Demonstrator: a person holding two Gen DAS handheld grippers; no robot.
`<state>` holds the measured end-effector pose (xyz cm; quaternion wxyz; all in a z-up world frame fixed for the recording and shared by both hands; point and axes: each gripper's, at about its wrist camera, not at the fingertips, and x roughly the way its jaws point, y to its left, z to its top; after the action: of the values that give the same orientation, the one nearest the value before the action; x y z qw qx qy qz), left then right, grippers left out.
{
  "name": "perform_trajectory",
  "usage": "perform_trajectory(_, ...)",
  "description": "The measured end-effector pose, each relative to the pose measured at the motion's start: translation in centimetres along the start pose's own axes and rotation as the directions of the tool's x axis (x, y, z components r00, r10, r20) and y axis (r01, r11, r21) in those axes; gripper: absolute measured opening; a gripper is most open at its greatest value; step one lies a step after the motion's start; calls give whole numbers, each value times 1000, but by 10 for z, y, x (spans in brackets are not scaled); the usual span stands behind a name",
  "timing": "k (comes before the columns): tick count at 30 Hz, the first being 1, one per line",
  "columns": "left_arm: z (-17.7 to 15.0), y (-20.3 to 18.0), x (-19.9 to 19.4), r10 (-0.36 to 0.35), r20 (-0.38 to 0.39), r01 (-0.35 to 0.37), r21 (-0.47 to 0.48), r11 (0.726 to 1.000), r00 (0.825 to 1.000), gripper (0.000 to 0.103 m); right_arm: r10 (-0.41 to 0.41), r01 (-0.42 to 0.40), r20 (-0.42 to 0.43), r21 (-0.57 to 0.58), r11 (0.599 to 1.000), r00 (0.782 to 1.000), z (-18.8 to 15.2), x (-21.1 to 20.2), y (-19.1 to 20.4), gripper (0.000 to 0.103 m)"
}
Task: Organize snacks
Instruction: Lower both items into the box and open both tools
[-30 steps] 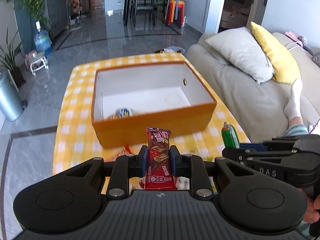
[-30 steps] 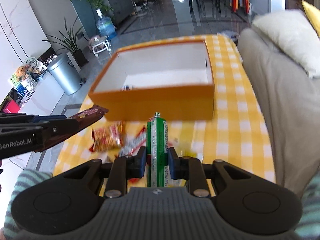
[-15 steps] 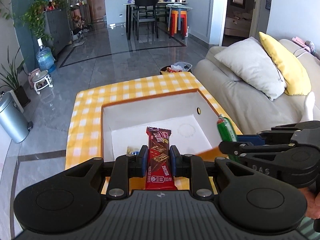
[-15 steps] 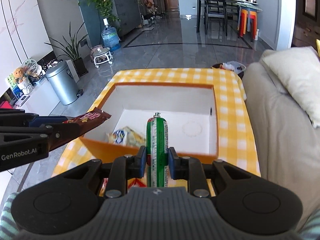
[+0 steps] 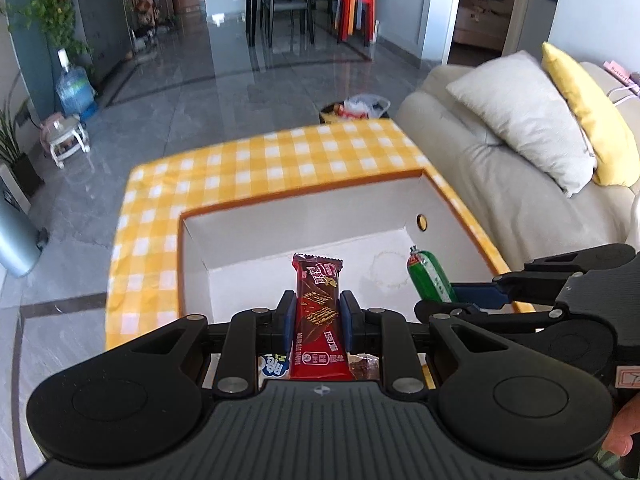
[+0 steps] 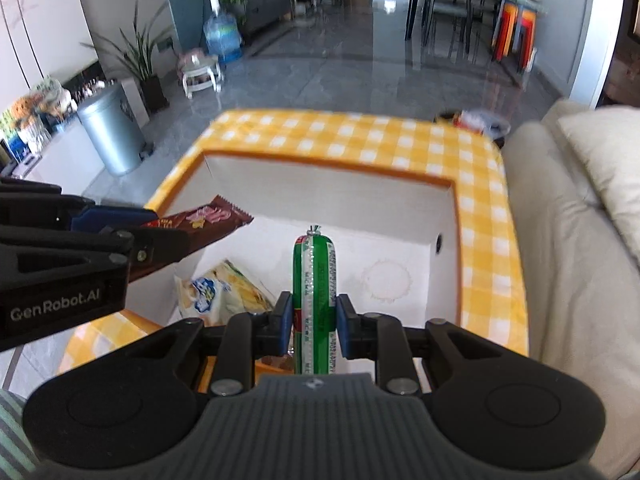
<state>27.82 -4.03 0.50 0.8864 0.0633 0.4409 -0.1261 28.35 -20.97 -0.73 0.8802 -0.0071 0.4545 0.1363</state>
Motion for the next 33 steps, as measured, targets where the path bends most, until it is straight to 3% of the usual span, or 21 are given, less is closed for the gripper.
perform_trajectory(8,-3,5,50,5,-131,-5,5,1000,991,25,23,-17,-169,41,999,985,8,60,-12,19)
perform_trajectory(17,-19,14,92,-15,-247,7,-36,999,969,25,9,-7,-277,9,1000,961,-4,96,-7,19)
perform_trajectory(32,-17,11,94,-8,-241,4,-18,1000,971,27,-34,40,-318,15,999,947,-8,107,-11,20)
perform_trajectory(33,-18,11,93,-7,-243,4,-17,1000,970,31,-33,40,-316,15,999,948,-8,105,-11,20)
